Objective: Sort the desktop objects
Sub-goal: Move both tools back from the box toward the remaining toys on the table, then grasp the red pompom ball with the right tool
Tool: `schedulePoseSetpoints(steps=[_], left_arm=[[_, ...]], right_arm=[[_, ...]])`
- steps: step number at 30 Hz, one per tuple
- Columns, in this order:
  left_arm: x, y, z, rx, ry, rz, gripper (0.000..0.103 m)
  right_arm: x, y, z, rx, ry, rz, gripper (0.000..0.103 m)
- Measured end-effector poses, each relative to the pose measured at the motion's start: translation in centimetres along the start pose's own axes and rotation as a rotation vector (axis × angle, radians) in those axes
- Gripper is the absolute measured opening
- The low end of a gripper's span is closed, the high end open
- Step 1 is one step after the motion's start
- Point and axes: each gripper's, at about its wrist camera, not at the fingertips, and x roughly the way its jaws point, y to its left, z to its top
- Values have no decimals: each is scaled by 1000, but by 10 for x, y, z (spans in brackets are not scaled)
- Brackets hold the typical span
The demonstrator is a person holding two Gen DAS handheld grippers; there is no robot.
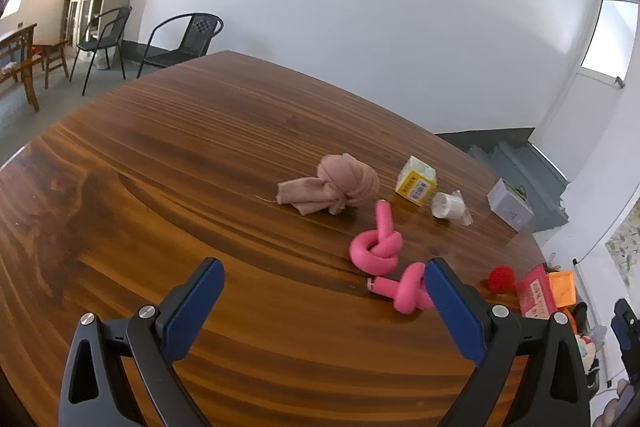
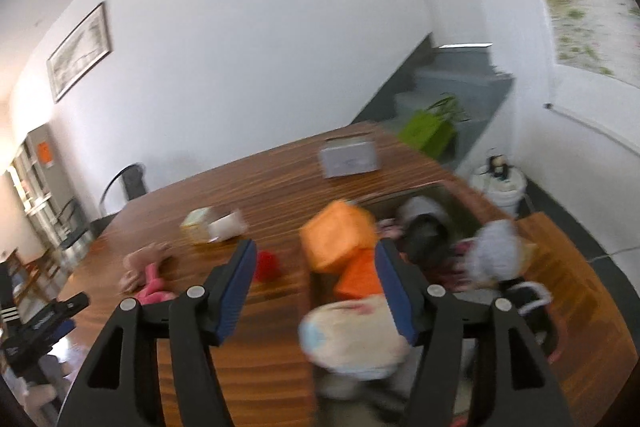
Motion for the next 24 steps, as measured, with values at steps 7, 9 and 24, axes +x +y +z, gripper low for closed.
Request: schedulePoseSetpoints(steps=[7,9,24], left_arm=[[-5,10,2,4,12,-7,101],[-7,11,3,-6,13,-20,101],[-14,20,6,-45,20,-48,101]], right_arm=[[34,48,-15,-66,114,77,66],[44,58,-18,-78,142,88,66],[132,83,-25,-106,251,-58,66]])
